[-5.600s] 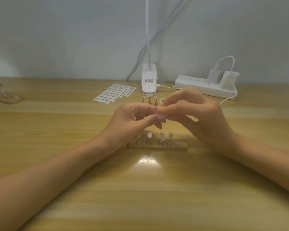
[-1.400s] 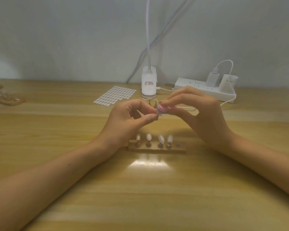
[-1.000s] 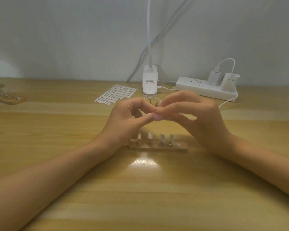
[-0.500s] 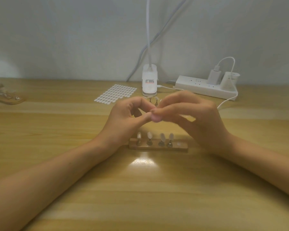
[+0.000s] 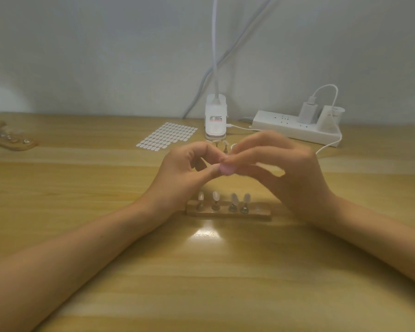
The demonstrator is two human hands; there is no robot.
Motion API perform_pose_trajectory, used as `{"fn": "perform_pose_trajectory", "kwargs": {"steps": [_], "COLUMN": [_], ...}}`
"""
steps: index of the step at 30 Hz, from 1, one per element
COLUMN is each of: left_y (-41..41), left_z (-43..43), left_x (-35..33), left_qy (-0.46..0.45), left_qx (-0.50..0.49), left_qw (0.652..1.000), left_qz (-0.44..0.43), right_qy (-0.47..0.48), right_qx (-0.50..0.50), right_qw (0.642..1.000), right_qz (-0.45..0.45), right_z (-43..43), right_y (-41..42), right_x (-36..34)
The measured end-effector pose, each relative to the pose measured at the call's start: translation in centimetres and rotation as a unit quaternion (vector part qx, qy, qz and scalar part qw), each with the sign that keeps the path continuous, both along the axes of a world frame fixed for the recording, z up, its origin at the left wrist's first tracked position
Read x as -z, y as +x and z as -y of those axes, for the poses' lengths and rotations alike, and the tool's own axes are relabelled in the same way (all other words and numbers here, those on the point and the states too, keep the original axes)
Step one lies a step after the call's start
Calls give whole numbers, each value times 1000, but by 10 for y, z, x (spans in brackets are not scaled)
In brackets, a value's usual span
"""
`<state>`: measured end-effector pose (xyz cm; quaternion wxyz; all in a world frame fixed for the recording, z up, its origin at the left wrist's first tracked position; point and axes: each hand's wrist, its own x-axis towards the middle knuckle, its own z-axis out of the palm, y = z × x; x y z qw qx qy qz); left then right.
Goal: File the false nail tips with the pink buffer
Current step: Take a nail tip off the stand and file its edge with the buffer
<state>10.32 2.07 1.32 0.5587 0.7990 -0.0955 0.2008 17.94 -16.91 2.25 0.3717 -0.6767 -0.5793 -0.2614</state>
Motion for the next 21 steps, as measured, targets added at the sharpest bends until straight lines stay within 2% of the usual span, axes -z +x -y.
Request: {"fn": "perform_pose_trajectory", "kwargs": {"steps": [3, 6, 10, 13, 17, 21], "left_y": [1, 1, 1, 0, 1, 0], "left_z": [-1, -1, -2, 0, -2, 0], "left_x": [1, 1, 2, 2, 2, 2], "left_qy": [16, 20, 14, 24, 17, 15], "left_qx": [-3, 2, -2, 7, 5, 15], "left_qw": [1000, 1000, 1000, 1000, 1000, 1000], "left_qz": [4, 3, 1, 6, -1, 3], "right_qy": [22, 2, 19, -3, 14, -5], "right_qx": [31, 4, 31, 6, 33, 6], "right_qw": [999, 1000, 999, 1000, 999, 1000], "right_qz": [-26, 4, -31, 5, -29, 2], "right_z": [3, -2, 1, -3, -1, -3], "right_y": [3, -3, 2, -4, 0, -5], "right_x": [-3, 2, -3, 2, -2, 0]}}
